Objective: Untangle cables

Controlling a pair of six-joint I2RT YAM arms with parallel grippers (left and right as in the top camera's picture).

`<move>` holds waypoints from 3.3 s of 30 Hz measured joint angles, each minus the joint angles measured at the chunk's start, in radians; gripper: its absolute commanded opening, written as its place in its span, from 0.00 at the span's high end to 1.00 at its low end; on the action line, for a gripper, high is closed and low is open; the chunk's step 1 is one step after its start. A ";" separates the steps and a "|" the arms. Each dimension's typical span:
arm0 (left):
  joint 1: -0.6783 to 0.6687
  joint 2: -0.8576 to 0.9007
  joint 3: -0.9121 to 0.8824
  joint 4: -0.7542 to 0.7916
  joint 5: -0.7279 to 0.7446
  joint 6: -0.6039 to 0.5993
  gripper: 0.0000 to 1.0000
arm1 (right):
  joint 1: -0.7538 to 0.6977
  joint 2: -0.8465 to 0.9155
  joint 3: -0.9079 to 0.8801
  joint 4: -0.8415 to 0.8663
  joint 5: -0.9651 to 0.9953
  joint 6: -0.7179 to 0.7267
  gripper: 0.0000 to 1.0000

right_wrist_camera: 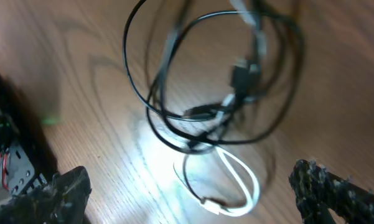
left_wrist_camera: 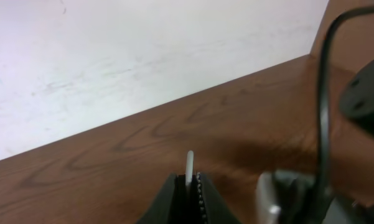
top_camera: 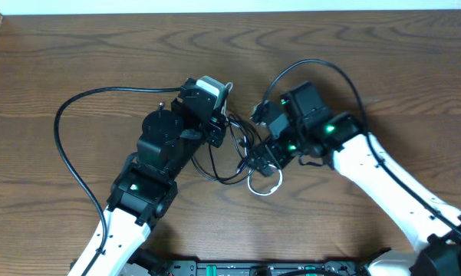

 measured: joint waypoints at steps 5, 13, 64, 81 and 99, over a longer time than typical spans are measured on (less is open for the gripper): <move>0.000 0.000 0.000 0.002 0.002 -0.012 0.92 | 0.020 0.027 -0.010 0.056 -0.008 -0.003 0.01; -0.001 -0.006 0.000 0.045 0.054 -0.038 0.92 | 0.023 0.108 -0.010 0.136 -0.015 0.013 0.02; 0.477 -0.253 0.001 0.013 -0.033 -0.093 0.92 | -0.602 0.190 -0.011 0.051 0.457 0.364 0.99; 0.607 -0.253 0.002 -0.093 -0.019 -0.105 0.92 | -0.919 0.190 -0.011 0.031 0.470 0.407 0.99; 0.675 -0.191 0.002 -0.156 -0.023 -0.105 0.92 | -1.032 0.190 -0.011 -0.012 0.478 0.481 0.99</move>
